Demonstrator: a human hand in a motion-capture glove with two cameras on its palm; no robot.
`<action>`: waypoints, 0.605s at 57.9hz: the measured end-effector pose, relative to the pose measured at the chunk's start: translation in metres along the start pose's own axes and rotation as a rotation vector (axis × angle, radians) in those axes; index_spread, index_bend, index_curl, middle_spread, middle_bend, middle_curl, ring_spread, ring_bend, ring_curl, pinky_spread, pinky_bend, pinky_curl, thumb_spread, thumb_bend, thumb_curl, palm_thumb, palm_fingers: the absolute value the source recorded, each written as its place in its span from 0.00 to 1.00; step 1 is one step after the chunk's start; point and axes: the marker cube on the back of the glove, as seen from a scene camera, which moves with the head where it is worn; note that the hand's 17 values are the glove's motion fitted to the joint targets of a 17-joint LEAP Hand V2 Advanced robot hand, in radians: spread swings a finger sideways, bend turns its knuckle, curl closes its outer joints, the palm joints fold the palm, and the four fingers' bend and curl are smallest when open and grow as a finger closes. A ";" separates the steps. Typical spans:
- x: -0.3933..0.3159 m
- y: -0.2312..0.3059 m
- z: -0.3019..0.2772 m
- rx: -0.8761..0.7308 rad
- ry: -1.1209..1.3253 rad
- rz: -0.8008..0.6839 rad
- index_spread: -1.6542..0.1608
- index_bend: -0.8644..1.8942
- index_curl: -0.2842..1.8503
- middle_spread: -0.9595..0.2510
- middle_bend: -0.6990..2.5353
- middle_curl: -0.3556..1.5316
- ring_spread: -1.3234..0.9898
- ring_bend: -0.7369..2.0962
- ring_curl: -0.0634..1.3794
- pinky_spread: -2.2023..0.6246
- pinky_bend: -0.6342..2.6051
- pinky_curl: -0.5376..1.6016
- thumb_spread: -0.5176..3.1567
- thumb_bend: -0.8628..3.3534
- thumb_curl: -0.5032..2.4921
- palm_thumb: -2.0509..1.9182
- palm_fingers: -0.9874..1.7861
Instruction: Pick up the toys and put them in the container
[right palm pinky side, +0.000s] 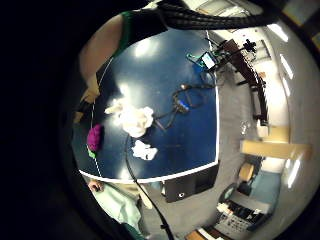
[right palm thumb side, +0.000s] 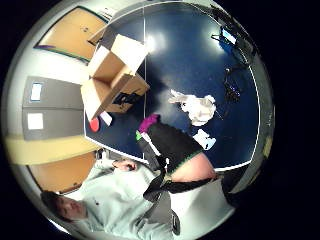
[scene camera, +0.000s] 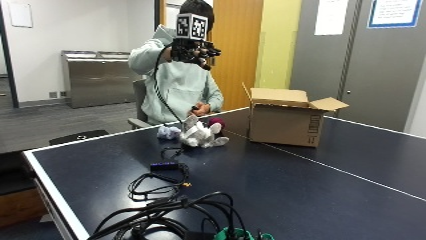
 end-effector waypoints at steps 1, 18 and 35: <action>-0.010 0.009 0.005 0.010 -0.012 0.005 0.78 0.34 0.18 0.79 0.26 0.28 0.57 0.33 0.10 0.79 0.45 0.38 0.46 0.20 0.22 0.52 0.28; -0.024 -0.009 0.141 -0.018 -0.088 0.005 0.78 0.34 0.19 0.80 0.26 0.30 0.57 0.32 0.14 0.80 0.45 0.40 0.43 0.19 0.24 0.50 0.26; -0.014 -0.018 0.242 -0.273 0.016 0.184 0.77 0.35 0.19 0.79 0.27 0.31 0.57 0.35 0.19 0.80 0.48 0.41 0.41 0.19 0.25 0.51 0.33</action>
